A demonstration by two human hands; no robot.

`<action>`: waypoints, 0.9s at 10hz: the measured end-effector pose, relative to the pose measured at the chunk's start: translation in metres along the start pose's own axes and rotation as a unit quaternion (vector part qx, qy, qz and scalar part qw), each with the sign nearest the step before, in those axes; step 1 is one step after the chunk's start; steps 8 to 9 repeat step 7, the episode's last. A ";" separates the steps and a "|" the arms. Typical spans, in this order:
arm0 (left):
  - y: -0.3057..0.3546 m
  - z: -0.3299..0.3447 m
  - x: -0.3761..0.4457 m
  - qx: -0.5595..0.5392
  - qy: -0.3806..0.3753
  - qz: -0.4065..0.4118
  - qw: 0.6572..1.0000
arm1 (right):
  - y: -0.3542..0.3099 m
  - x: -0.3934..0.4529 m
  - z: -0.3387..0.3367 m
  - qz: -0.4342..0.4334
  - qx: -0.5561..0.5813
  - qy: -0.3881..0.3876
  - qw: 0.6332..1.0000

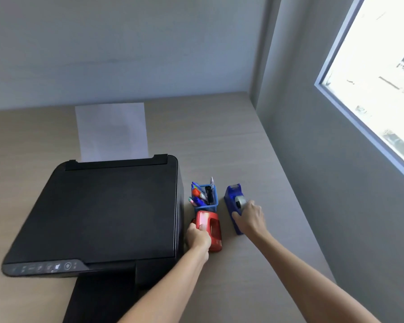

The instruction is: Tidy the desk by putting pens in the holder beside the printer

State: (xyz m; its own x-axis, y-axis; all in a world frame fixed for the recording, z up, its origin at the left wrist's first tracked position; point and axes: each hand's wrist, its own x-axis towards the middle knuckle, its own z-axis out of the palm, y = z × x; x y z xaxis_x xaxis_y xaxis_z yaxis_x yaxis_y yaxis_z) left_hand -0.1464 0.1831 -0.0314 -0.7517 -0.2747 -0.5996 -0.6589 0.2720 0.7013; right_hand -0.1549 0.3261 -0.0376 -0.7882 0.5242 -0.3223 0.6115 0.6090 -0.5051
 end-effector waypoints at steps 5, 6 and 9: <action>0.013 -0.013 -0.012 0.015 -0.010 -0.021 1.000 | -0.003 -0.012 -0.002 0.017 0.003 -0.025 1.000; 0.020 -0.022 -0.035 0.060 -0.028 0.006 0.998 | 0.004 -0.023 -0.011 0.000 -0.001 -0.033 0.999; 0.010 -0.041 -0.067 0.082 -0.116 0.096 0.985 | 0.007 -0.050 -0.035 -0.027 0.019 0.000 0.999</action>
